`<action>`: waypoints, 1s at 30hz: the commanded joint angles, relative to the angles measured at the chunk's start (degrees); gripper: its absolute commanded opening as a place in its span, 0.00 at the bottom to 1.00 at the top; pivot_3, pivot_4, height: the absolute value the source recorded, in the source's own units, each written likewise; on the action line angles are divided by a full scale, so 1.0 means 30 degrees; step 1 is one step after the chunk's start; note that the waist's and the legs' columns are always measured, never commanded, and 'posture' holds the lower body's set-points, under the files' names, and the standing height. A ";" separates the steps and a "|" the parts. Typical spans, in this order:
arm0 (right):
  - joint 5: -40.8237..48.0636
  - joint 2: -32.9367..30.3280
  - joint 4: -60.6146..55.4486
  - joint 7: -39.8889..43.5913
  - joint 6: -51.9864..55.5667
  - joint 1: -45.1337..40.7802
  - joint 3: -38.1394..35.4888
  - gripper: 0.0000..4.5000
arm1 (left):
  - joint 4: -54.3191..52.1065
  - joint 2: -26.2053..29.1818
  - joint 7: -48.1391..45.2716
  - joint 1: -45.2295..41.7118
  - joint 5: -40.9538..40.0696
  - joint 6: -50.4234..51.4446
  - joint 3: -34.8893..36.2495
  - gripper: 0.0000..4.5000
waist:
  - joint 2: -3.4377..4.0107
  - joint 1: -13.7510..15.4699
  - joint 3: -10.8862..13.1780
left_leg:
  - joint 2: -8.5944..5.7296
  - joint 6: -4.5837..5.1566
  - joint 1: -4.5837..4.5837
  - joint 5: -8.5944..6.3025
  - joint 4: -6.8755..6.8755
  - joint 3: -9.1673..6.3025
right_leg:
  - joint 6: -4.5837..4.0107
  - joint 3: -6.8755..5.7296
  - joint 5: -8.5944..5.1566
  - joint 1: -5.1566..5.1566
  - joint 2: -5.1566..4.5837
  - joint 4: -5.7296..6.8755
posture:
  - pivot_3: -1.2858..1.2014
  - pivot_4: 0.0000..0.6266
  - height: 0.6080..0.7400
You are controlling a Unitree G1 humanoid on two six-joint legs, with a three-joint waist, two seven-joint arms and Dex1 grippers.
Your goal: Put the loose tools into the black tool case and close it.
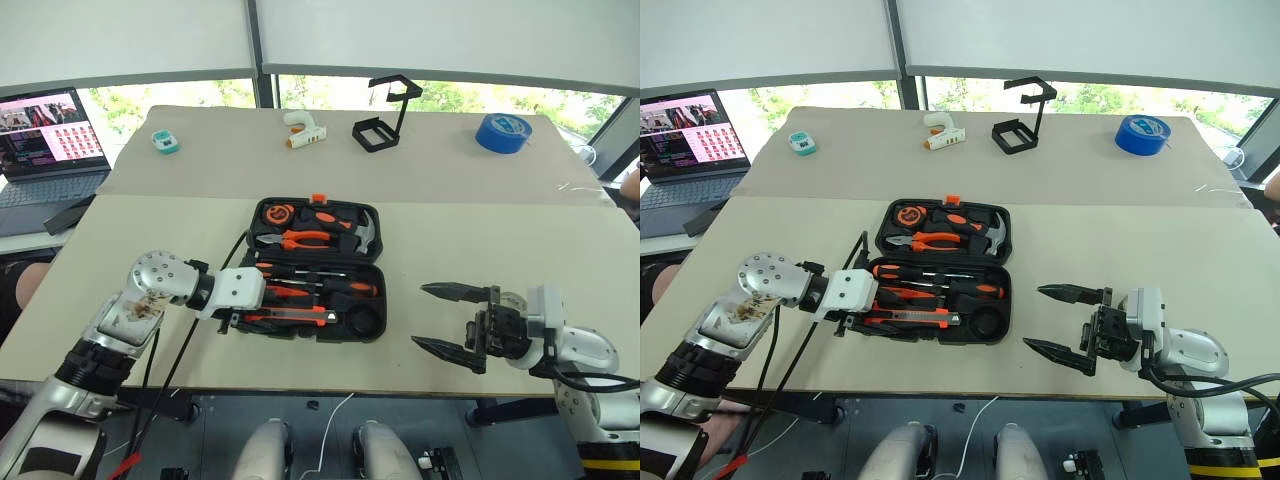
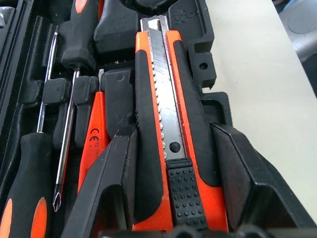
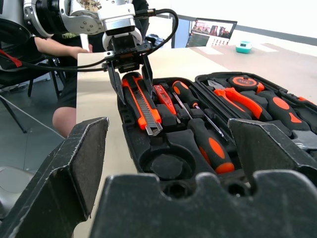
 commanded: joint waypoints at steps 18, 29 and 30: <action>0.0158 0.0282 -0.0800 -0.0483 -0.0185 -0.0028 -0.0328 1.00 | 0.2870 -0.2303 -0.0759 -0.1291 -0.3493 -0.1020 0.3021 0.99 | -0.0014 -0.0059 0.0008 | -0.0002 0.0010 0.0035 -0.0006 0.0034 -0.0013 | 0.0023 -0.0012 -0.0013 0.0052 -0.0002 0.0008 | 0.52 0.24 1.00; 0.0026 0.0595 -0.0720 -0.0924 -0.0064 -0.0428 0.0039 1.00 | 0.1238 -0.1816 -0.0976 0.0831 -0.4871 -0.0217 0.4152 0.22 | -0.0012 -0.0054 0.0007 | -0.0005 0.0010 0.0060 -0.0007 0.0034 -0.0013 | 0.0024 -0.0008 -0.0013 0.0083 -0.0009 0.0008 | 0.52 0.24 1.00; 0.0024 0.0628 -0.0759 -0.1002 -0.0037 -0.0450 0.0083 1.00 | 0.1113 -0.2001 -0.0758 0.1220 -0.4689 -0.0409 0.4009 0.16 | -0.0011 -0.0052 0.0007 | -0.0004 0.0010 0.0057 -0.0007 0.0034 -0.0014 | 0.0023 -0.0010 -0.0013 0.0082 -0.0009 0.0007 | 0.52 0.24 1.00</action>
